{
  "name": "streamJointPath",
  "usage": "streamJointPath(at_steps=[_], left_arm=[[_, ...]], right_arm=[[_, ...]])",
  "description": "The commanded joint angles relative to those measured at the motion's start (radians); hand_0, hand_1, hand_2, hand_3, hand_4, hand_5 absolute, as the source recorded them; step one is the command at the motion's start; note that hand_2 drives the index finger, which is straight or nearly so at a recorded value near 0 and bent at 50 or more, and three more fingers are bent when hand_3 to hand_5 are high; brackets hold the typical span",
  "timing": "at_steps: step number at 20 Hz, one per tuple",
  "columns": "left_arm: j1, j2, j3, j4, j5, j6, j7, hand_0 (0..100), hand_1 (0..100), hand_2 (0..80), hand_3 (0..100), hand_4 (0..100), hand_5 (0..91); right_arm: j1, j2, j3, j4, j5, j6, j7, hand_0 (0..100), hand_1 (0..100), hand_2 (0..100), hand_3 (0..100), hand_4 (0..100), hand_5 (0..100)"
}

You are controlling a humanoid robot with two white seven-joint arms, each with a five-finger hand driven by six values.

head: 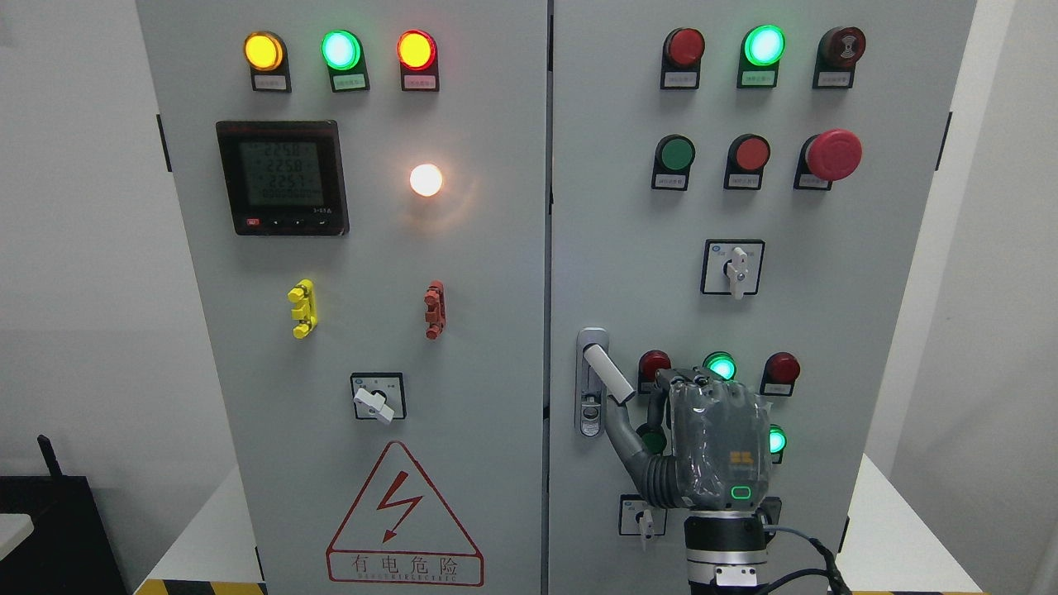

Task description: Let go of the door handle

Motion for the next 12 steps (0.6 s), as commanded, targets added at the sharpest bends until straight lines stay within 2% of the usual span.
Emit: streamJointPath(at_steps=[1,12], left_arm=[[-0.002,0.0,-0.012,0.0,0.0,-0.001,0.0,12,39,0.0,0,0,0.0],[-0.002,0.0,-0.012,0.0,0.0,-0.001,0.0,12,39,0.0,0,0,0.0]], right_arm=[[-0.001,-0.001,-0.003,-0.005,0.0,-0.001,0.0,42,57,87,100,91,98],[-0.004,-0.006,-0.014,-0.015,0.0,-0.002,0.0,42,57,87,100,92,98]])
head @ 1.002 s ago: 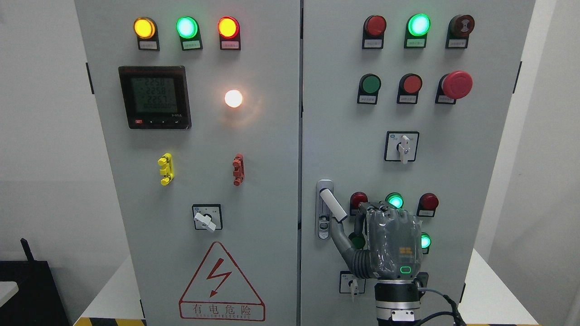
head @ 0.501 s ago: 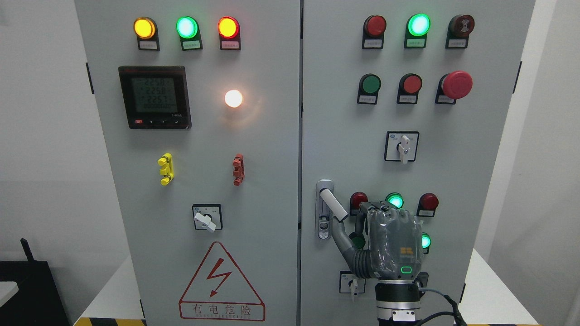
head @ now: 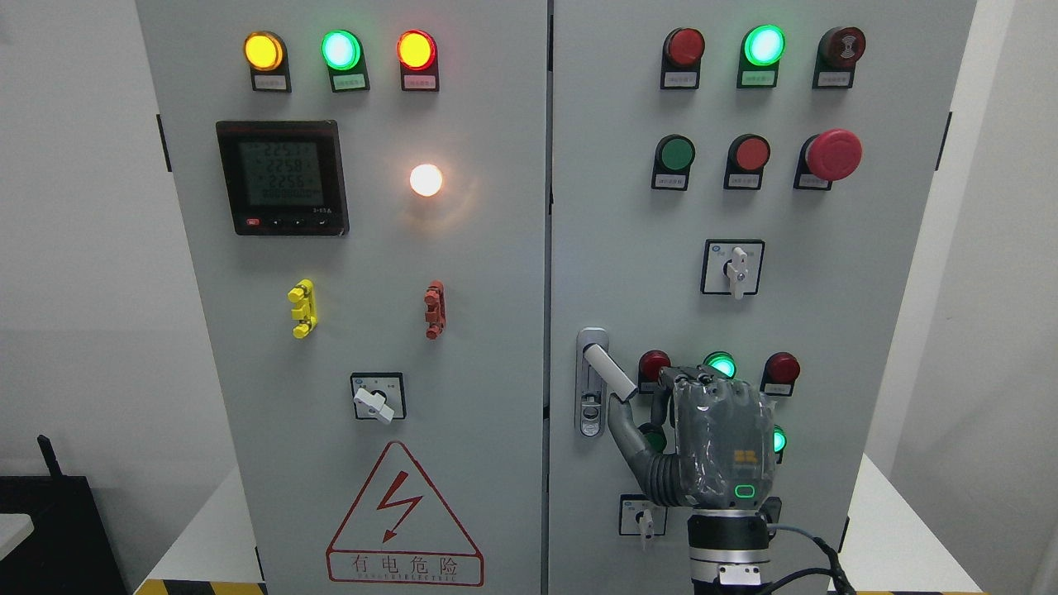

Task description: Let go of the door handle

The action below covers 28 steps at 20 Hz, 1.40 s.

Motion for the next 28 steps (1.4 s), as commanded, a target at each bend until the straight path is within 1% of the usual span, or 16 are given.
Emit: streamJointPath(at_steps=[1,28], left_arm=[[-0.002,0.0,-0.012,0.0,0.0,-0.001,0.0,12,39,0.0,0,0,0.0],[-0.002,0.0,-0.012,0.0,0.0,-0.001,0.0,12,39,0.0,0,0,0.0]], right_arm=[[-0.001,-0.004,-0.006,-0.011,0.0,-0.001,0.0,42,57,87,100,92,98],[-0.009,-0.008,-0.014,-0.018,0.0,-0.001,0.0,42,57,88,100,92,98]])
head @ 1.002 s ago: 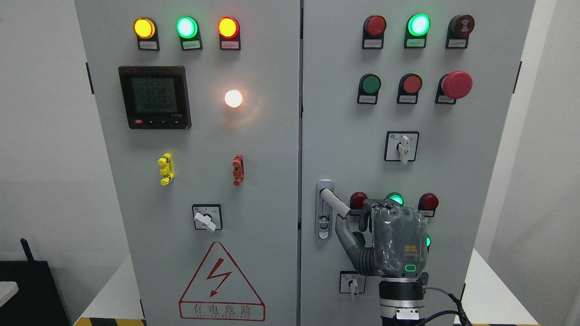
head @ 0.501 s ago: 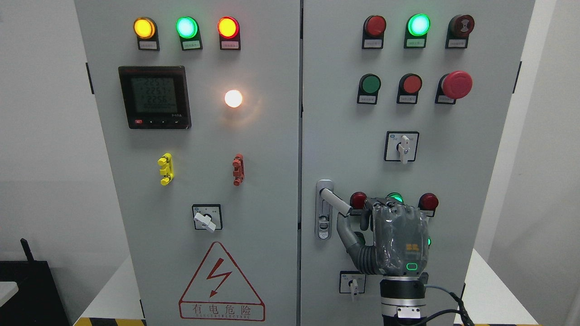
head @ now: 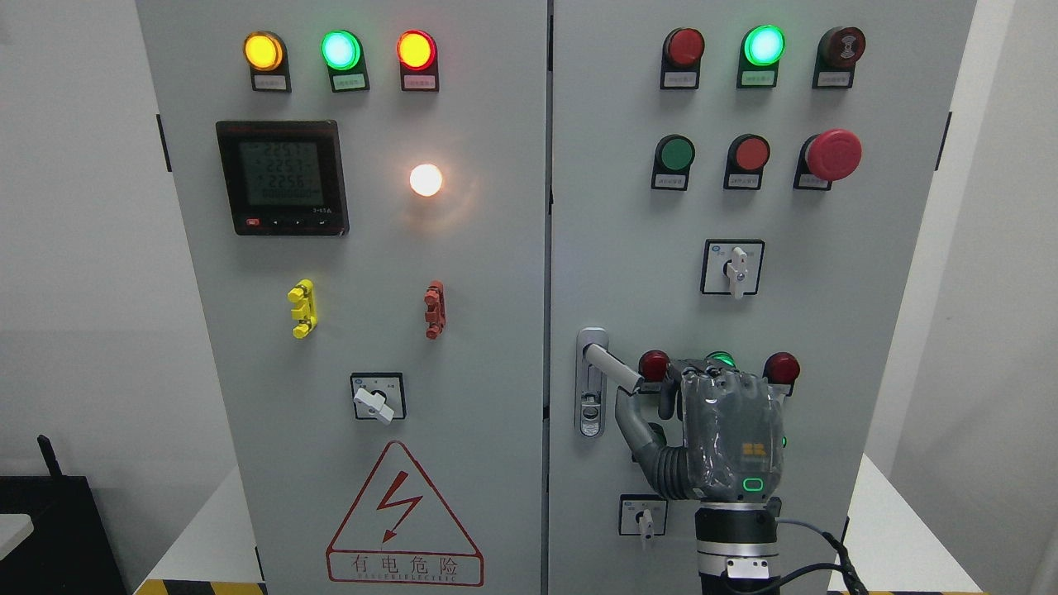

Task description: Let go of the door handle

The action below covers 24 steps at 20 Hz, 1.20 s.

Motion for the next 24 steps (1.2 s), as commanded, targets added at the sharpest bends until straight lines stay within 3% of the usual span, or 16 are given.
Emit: streamJointPath(at_steps=[1,24], left_arm=[[-0.002,0.0,-0.012,0.0,0.0,-0.001,0.0,12,39,0.0,0,0,0.0],[-0.002,0.0,-0.012,0.0,0.0,-0.001,0.0,12,39,0.0,0,0,0.0]], right_arm=[[-0.001,-0.003,-0.004,-0.008,0.0,0.0,0.0,42,57,88,100,92,98],[-0.002,-0.016,-0.004,-0.022,-0.002,0.0,0.002,42,56,88,100,93,99]])
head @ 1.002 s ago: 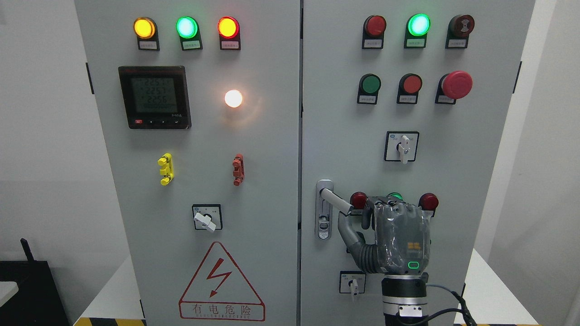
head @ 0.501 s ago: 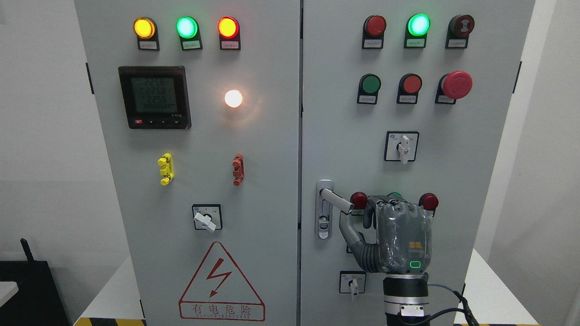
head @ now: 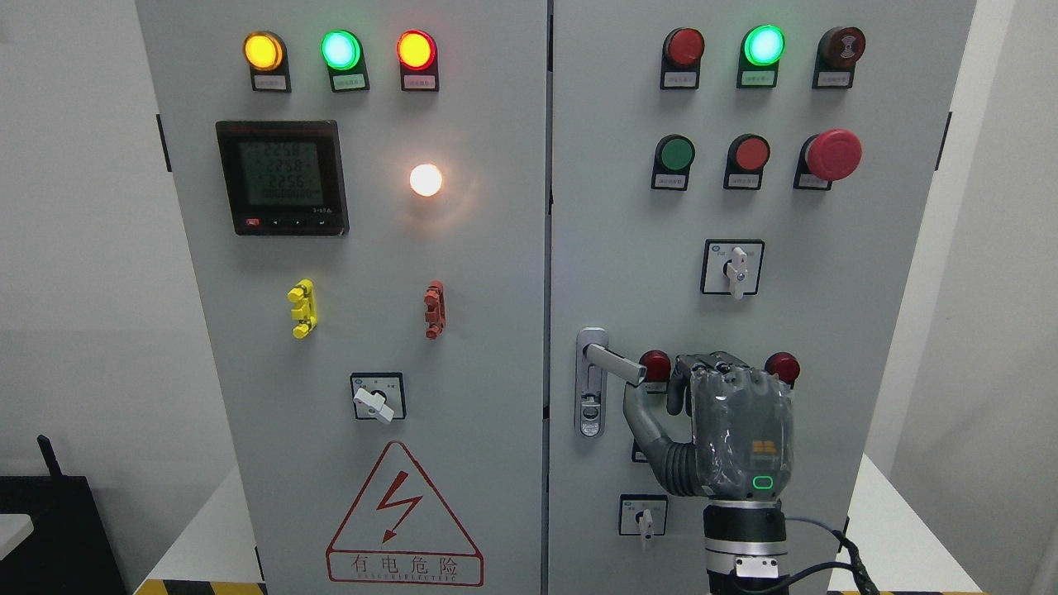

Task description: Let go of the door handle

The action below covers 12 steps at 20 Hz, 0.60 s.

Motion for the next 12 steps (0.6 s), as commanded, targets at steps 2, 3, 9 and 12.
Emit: streamJointPath(at_steps=[2,3,9,12], left_arm=[[-0.002,0.0,-0.012,0.0,0.0,-0.001,0.0,12,39,0.0,0,0,0.0],[-0.002,0.0,-0.012,0.0,0.0,0.001,0.0,12,39,0.0,0,0,0.0],[-0.002,0.0,-0.012,0.0,0.0,0.001,0.0,12,39,0.0,0,0,0.0],[-0.002,0.0,-0.012,0.0,0.0,0.001,0.0,12,39,0.0,0,0,0.0]], right_arm=[[0.001,-0.004,0.0,-0.005,-0.001,0.0,-0.001,42,56,88,100,93,99],[-0.001,-0.004,0.0,-0.005,-0.001,0.0,-0.001,42,56,88,100,93,99],[-0.009,-0.004,0.0,-0.005,-0.001,0.0,0.001,43,56,88,100,93,99],[-0.009,-0.004,0.0,-0.005,0.001,0.0,0.001,43,56,88,100,93,98]])
